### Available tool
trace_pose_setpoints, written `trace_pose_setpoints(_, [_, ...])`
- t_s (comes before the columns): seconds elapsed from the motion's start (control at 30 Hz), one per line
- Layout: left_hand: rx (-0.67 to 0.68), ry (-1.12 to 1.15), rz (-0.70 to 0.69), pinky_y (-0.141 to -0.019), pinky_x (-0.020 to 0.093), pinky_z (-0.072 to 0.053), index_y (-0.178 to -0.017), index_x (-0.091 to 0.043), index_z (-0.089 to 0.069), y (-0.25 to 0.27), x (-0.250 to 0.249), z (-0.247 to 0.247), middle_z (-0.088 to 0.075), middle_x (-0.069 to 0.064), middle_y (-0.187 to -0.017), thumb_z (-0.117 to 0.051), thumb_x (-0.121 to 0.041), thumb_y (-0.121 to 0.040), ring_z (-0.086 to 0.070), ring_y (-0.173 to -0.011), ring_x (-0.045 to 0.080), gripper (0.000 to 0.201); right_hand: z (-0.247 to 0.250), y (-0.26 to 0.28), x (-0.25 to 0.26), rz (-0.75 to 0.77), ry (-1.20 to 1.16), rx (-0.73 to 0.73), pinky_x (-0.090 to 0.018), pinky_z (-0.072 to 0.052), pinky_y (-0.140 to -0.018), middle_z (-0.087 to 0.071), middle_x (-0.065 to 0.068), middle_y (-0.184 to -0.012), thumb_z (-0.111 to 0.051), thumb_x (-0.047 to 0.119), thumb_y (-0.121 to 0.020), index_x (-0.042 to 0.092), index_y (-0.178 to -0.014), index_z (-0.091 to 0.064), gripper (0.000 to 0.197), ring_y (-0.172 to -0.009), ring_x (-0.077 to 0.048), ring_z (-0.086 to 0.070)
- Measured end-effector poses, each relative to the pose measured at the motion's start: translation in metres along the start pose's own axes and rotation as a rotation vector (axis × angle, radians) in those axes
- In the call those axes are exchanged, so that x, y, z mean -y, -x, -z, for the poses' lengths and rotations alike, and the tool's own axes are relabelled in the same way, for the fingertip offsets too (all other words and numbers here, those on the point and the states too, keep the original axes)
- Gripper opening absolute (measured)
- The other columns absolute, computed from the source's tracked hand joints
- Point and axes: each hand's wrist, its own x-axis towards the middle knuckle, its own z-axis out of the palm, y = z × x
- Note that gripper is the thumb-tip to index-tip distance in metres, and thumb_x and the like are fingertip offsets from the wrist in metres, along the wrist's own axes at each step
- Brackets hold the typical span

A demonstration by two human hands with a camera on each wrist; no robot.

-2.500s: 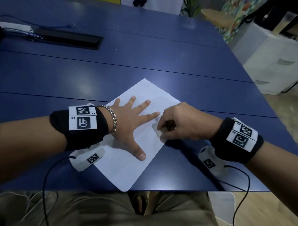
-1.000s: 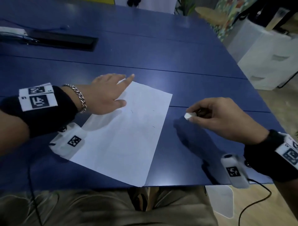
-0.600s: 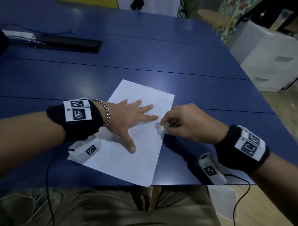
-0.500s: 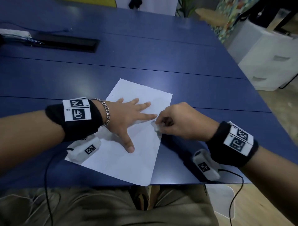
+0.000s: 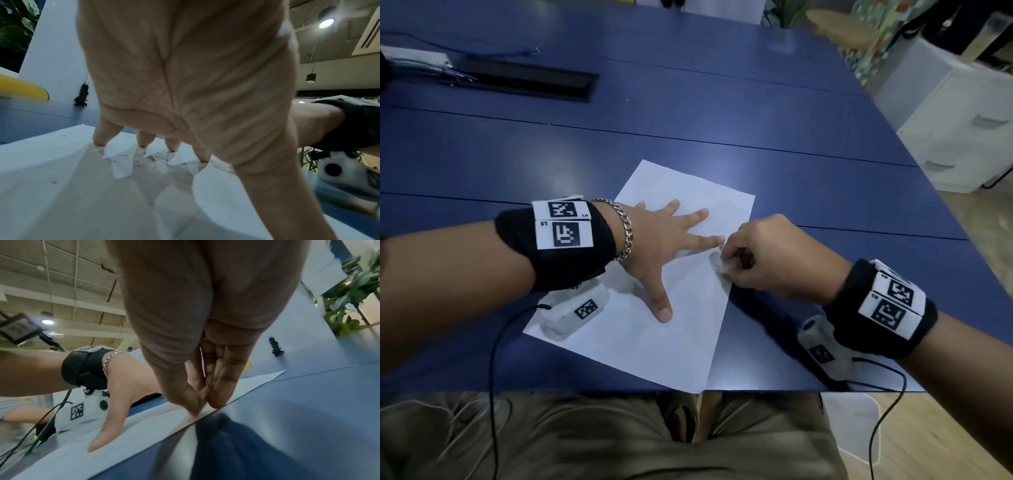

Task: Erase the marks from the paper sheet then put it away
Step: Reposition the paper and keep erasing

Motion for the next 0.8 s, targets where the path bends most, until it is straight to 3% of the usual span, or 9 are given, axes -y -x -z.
trace_pose_setpoints(0.17, [0.002, 0.012, 0.004, -0.121, 0.074, -0.007, -0.145, -0.068, 0.028, 0.000, 0.002, -0.001, 0.040, -0.019, -0.163, -0.082, -0.087, -0.047, 0.026, -0.157, 0.032, 0.149, -0.008, 0.019, 0.020, 0.133, 0.024, 0.126, -0.034, -0.054, -0.068, -0.065, 0.007, -0.076, -0.061, 0.026, -0.084, 0.025, -0.083, -0.072, 0.011, -0.070, -0.015, -0.061])
trace_pose_setpoints(0.33, [0.002, 0.006, -0.001, -0.121, 0.074, -0.007, -0.146, -0.068, 0.028, 0.000, 0.001, 0.000, 0.040, -0.018, -0.163, -0.082, -0.088, -0.048, 0.026, -0.157, 0.031, 0.148, -0.004, 0.006, 0.008, 0.025, 0.023, 0.012, -0.037, -0.056, -0.070, -0.069, 0.004, -0.076, -0.063, 0.024, -0.085, 0.024, -0.084, -0.074, 0.011, -0.069, -0.014, -0.062])
trace_pose_setpoints(0.5, [-0.034, 0.043, -0.018, -0.123, 0.071, -0.003, -0.144, -0.069, 0.029, 0.000, 0.003, -0.002, 0.037, -0.019, -0.164, -0.084, -0.086, -0.047, 0.023, -0.158, 0.030, 0.150, -0.007, 0.023, 0.027, 0.108, 0.037, 0.083, -0.033, -0.053, -0.069, -0.066, 0.006, -0.075, -0.063, 0.029, -0.085, 0.024, -0.083, -0.071, 0.009, -0.069, -0.014, -0.060])
trace_pose_setpoints(0.6, [-0.160, 0.117, -0.041, -0.125, 0.066, 0.000, -0.144, -0.065, 0.033, 0.010, 0.015, 0.004, 0.032, -0.012, -0.168, -0.083, -0.083, -0.054, 0.017, -0.159, 0.031, 0.149, 0.007, 0.035, 0.018, -0.001, -0.087, -0.095, -0.030, -0.055, -0.071, -0.070, 0.010, -0.077, -0.069, 0.028, -0.087, 0.025, -0.088, -0.074, 0.006, -0.072, -0.008, -0.065])
trace_pose_setpoints(0.7, [-0.308, 0.213, 0.015, -0.128, 0.060, -0.003, -0.155, -0.060, 0.020, 0.026, 0.045, 0.015, 0.022, -0.010, -0.172, -0.073, -0.070, -0.082, 0.014, -0.160, 0.026, 0.118, 0.015, 0.055, 0.007, -0.139, -0.270, -0.223, -0.029, -0.058, -0.074, -0.076, 0.016, -0.081, -0.076, 0.028, -0.089, 0.027, -0.091, -0.078, 0.003, -0.076, 0.000, -0.071])
trace_pose_setpoints(0.8, [-0.359, 0.236, 0.073, -0.130, 0.049, -0.010, -0.159, -0.057, 0.004, 0.037, 0.078, 0.012, 0.012, -0.015, -0.172, -0.061, -0.047, -0.101, 0.007, -0.161, 0.019, 0.088, 0.012, 0.070, 0.010, -0.207, -0.377, -0.268, -0.026, -0.058, -0.075, -0.076, 0.019, -0.082, -0.079, 0.029, -0.087, 0.029, -0.089, -0.079, 0.001, -0.076, 0.002, -0.072])
